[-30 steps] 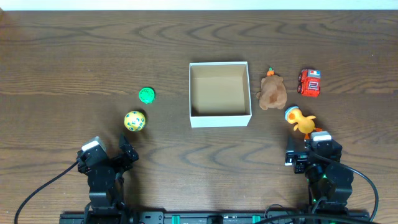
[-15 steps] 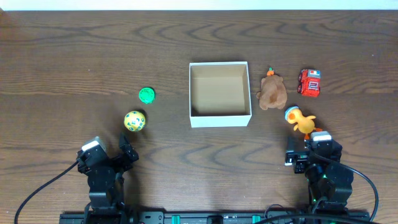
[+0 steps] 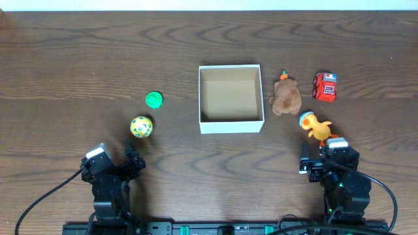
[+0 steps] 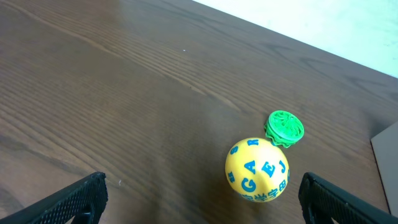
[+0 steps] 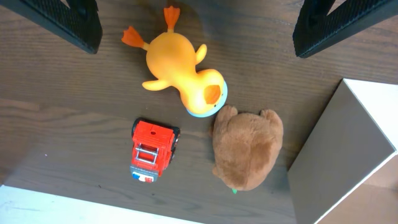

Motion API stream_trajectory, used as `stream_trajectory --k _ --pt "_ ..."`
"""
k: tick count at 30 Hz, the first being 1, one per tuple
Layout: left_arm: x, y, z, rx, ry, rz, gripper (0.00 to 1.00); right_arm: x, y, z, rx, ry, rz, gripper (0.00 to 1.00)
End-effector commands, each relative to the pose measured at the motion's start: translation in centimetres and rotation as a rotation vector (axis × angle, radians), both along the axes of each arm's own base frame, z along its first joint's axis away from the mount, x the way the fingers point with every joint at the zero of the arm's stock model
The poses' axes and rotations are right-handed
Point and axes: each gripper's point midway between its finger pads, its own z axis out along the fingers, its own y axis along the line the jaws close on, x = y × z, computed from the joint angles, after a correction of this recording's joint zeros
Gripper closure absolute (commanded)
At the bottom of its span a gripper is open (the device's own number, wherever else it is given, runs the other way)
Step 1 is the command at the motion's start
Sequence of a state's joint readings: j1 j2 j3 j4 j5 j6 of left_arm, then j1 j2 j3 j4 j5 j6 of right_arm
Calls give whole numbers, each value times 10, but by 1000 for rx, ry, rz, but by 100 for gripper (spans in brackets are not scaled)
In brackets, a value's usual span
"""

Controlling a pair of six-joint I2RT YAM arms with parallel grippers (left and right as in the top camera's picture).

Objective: Pack container

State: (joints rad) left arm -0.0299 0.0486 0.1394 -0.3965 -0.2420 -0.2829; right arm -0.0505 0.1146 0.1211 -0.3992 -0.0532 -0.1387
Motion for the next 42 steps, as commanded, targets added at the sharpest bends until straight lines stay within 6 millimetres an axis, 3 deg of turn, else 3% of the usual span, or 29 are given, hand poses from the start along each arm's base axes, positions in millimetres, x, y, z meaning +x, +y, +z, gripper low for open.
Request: stream_trajectory --k 1,22,28,31,35,40,42 --pt "0 -1 -10 16 29 -9 2 0 5 -1 13 -1 17 1" --pt "0 -1 -10 16 29 -9 2 0 5 -1 13 -1 17 1" --pt "4 -4 -2 -1 -14 -26 2 1 6 2 21 -11 21 1" --pt "5 -5 -1 -3 -16 -31 2 0 30 6 185 -16 110 1" --pt "7 -21 -1 -48 -20 -114 2 -11 65 6 466 60 218 1" --pt "9 -32 6 -71 -34 -174 2 -8 69 20 554 26 218 1" --pt "8 -32 21 -70 -58 -174 2 -6 64 29 543 -3 200 1"
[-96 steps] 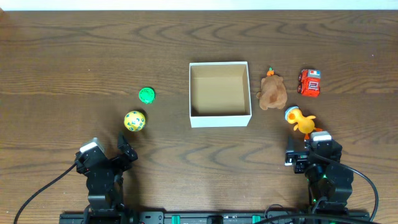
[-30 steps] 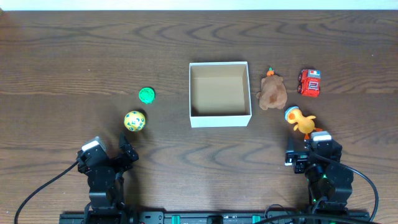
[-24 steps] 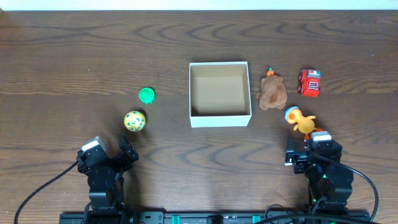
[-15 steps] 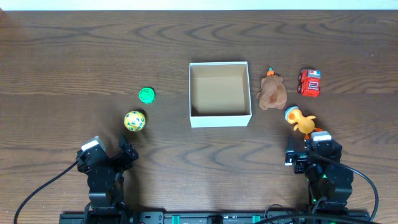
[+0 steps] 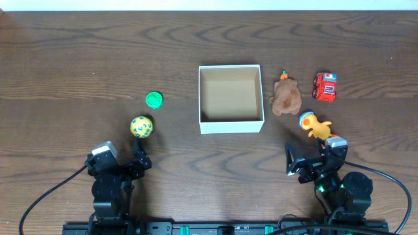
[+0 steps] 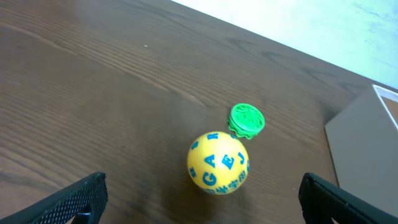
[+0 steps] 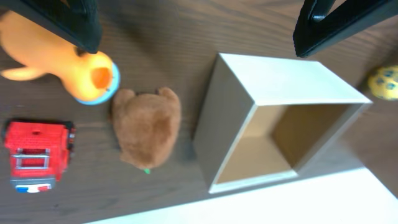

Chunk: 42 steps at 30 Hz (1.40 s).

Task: Pack container
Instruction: 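Reach the right gripper to the brown plush bear and grasp it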

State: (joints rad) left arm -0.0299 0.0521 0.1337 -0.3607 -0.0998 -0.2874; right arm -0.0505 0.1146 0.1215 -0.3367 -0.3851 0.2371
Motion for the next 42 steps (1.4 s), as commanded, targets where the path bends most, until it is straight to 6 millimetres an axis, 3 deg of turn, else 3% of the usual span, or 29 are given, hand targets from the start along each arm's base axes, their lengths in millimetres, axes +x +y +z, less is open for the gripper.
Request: stream_trajectory --k 1,6,14,20,25,29,38,42 --pt "1 -8 27 -14 -43 -43 2 -1 4 16 73 -5 -2 1" --pt "1 -8 60 -12 -1 -42 2 5 -14 50 -16 12 -88 1" --pt "21 -8 65 -4 285 -42 2 35 -40 106 -209 206 -164 1" --pt "46 -8 64 21 443 -51 2 79 -45 116 -239 451 -151 1" --pt "56 -9 48 21 568 -52 2 125 -44 95 -249 626 -120 1" --pt "57 -9 34 21 626 -52 2 157 -32 58 -247 693 -73 1" --pt "50 -9 27 22 669 -52 2 181 0 -28 -297 845 19 1" --pt "41 -8 22 22 710 -52 2 191 6 -64 -305 886 33 1"
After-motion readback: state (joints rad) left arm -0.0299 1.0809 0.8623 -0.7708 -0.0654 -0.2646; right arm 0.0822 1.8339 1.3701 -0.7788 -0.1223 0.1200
